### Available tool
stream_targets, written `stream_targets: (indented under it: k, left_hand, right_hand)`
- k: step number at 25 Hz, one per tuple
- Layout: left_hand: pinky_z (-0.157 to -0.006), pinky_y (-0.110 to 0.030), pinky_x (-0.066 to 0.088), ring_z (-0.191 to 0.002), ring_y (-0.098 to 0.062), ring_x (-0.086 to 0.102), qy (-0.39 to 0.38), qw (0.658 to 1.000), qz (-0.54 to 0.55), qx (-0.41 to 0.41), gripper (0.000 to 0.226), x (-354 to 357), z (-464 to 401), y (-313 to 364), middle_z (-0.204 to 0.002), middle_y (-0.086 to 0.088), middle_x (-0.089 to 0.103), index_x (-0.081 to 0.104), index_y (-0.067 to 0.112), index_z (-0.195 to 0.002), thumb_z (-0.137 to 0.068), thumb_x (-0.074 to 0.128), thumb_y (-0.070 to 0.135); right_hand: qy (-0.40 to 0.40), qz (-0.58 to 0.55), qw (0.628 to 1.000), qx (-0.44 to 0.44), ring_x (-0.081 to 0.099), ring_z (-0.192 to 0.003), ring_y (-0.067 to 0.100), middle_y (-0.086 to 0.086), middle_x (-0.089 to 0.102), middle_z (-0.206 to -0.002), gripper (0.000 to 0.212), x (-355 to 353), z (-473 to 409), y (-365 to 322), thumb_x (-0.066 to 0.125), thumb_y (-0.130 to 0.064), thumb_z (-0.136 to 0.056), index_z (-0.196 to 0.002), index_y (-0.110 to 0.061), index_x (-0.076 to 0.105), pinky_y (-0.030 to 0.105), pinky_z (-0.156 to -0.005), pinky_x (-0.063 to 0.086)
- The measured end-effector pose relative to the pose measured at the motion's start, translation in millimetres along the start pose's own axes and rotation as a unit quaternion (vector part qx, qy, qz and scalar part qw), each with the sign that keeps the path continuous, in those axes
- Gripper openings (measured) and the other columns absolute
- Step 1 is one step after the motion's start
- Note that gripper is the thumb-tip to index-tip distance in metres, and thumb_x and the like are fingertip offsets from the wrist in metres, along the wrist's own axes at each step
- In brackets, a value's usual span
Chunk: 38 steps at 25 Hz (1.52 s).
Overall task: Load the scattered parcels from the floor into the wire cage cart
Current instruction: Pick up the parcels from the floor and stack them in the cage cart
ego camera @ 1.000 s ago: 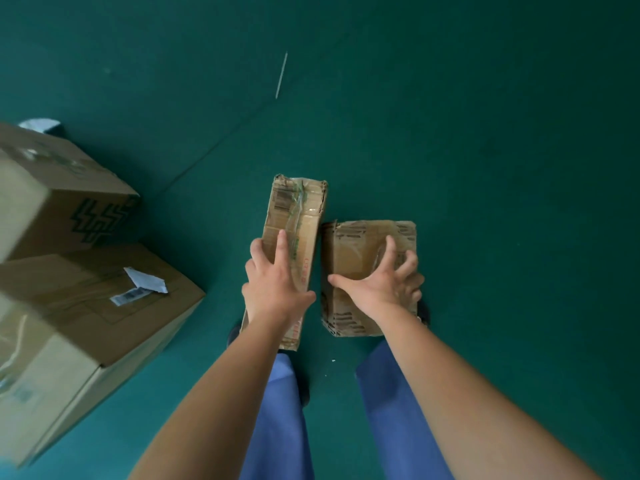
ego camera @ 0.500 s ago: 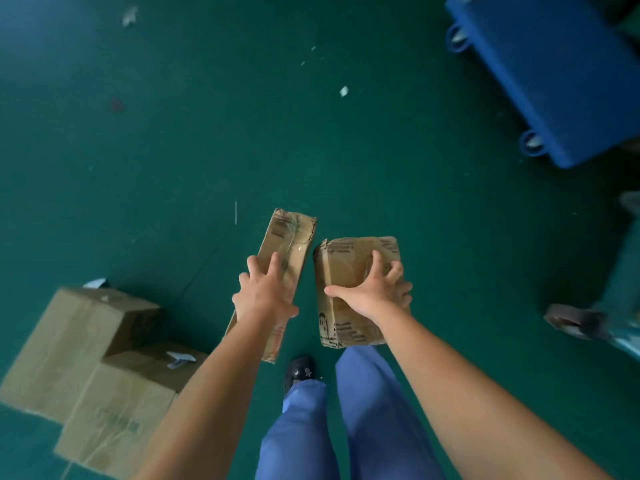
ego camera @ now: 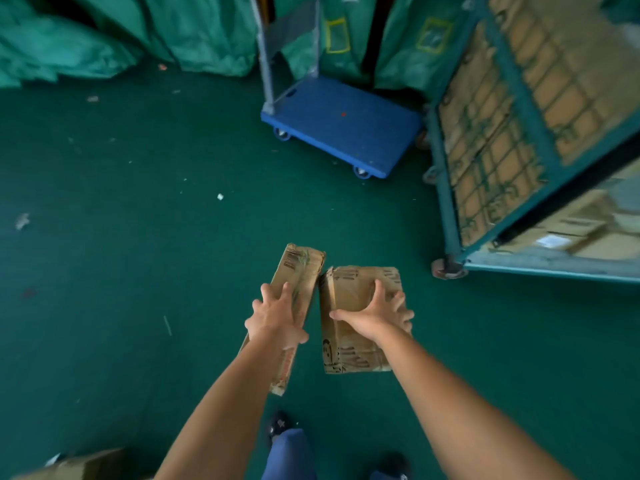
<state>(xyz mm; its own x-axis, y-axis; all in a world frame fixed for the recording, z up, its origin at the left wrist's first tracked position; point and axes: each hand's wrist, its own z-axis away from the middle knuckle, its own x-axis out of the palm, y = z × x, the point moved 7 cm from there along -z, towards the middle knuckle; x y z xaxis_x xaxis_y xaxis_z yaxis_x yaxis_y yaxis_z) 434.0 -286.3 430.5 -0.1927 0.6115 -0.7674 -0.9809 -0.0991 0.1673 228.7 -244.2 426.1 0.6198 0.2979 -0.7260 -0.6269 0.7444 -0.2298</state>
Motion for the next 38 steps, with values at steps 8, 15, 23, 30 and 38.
stream_targets:
  k: [8,15,23,30,38]
  left_hand:
    - [-0.077,-0.035,0.050,-0.112,-0.024,0.038,-0.006,0.997,-0.024,0.075,0.110,52,65,226,-0.131,-0.004,0.020,0.008,0.032,-0.151,-0.068,0.080,0.037]
    - [-0.071,-0.034,0.046,-0.107,-0.022,0.038,-0.007,0.986,-0.080,0.144,0.095,81,59,397,-0.126,-0.004,0.022,0.024,0.029,-0.143,-0.066,0.080,0.039]
    - [-0.089,-0.046,0.051,-0.120,-0.030,0.039,-0.074,0.966,-0.114,0.222,0.094,107,22,605,-0.140,-0.008,0.020,0.028,0.027,-0.142,-0.065,0.080,0.039]
    - [-0.101,-0.048,0.045,-0.132,-0.037,0.033,-0.068,0.950,-0.168,0.254,0.100,117,33,769,-0.149,-0.014,0.013,0.020,0.027,-0.150,-0.070,0.078,0.044]
    - [-0.101,-0.050,0.045,-0.134,-0.040,0.033,-0.012,0.970,-0.114,0.212,0.109,124,36,943,-0.156,-0.012,0.006,0.011,0.029,-0.151,-0.068,0.079,0.046]
  right_hand:
    - [0.047,-0.072,0.995,0.052,0.004,-0.140,0.051,0.012,-0.007,-0.158,0.125,-128,-24,196,0.076,-0.071,-0.056,-0.149,-0.035,0.001,0.054,-0.114,0.017]
    - [0.061,-0.129,0.985,0.099,0.000,-0.141,0.052,0.013,-0.008,-0.159,0.122,-218,-79,313,0.076,-0.069,-0.060,-0.149,-0.032,0.001,0.056,-0.115,0.012]
    - [0.079,-0.138,0.969,0.191,-0.001,-0.141,0.052,0.013,-0.011,-0.159,0.125,-344,-152,429,0.073,-0.069,-0.063,-0.151,-0.030,-0.006,0.059,-0.114,0.012]
    - [0.103,-0.182,0.957,0.203,-0.002,-0.141,0.052,0.013,-0.011,-0.159,0.124,-451,-200,521,0.074,-0.068,-0.063,-0.151,-0.031,-0.004,0.059,-0.115,0.010]
    - [0.104,-0.172,0.970,0.135,-0.004,-0.141,0.053,0.013,-0.012,-0.159,0.126,-576,-297,615,0.072,-0.072,-0.062,-0.152,-0.031,-0.006,0.059,-0.116,0.009]
